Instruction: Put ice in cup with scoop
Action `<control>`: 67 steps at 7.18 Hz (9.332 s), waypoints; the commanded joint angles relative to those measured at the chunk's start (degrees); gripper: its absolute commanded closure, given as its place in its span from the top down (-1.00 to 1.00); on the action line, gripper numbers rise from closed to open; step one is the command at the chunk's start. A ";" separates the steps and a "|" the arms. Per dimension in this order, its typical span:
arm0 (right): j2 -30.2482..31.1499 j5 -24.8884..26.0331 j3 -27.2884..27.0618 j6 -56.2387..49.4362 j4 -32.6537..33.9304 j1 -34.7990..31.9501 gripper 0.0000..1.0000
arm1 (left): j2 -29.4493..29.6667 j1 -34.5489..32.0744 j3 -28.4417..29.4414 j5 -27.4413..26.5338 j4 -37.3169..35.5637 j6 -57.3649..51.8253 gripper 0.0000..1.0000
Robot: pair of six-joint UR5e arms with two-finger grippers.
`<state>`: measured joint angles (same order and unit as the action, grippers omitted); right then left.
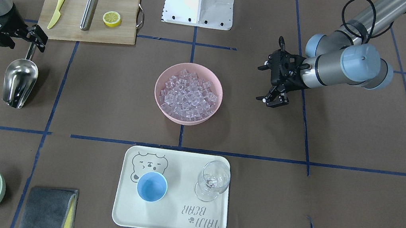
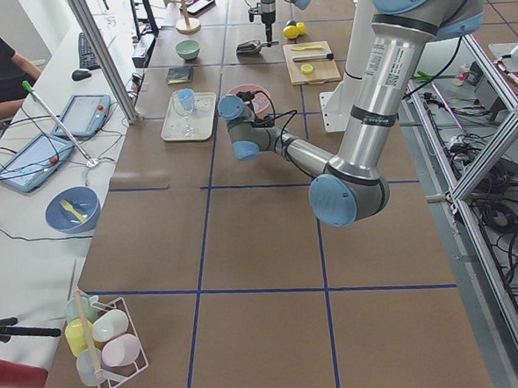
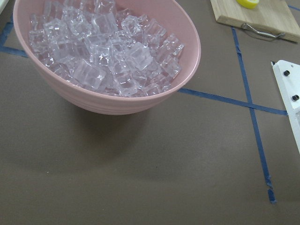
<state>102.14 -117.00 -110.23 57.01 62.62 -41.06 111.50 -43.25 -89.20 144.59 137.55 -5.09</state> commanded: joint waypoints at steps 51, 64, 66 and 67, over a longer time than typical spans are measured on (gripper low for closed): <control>-68.12 27.52 8.80 -81.97 82.22 8.90 -1.00 | 9.79 6.94 12.56 -13.28 8.95 3.77 1.00; -76.56 35.08 22.42 -86.27 91.53 13.73 -1.00 | 11.10 8.53 14.15 -16.27 14.50 8.16 1.00; -76.47 35.35 22.69 -86.45 91.63 13.73 -1.00 | 11.10 8.53 14.15 -16.27 14.50 8.16 1.00; -76.47 35.44 23.03 -86.45 91.54 13.82 -1.00 | 11.10 8.53 14.15 -16.27 14.50 8.16 1.00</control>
<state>25.71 -81.68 -87.55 -29.36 154.14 -27.31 122.61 -34.72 -75.06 128.32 152.05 3.08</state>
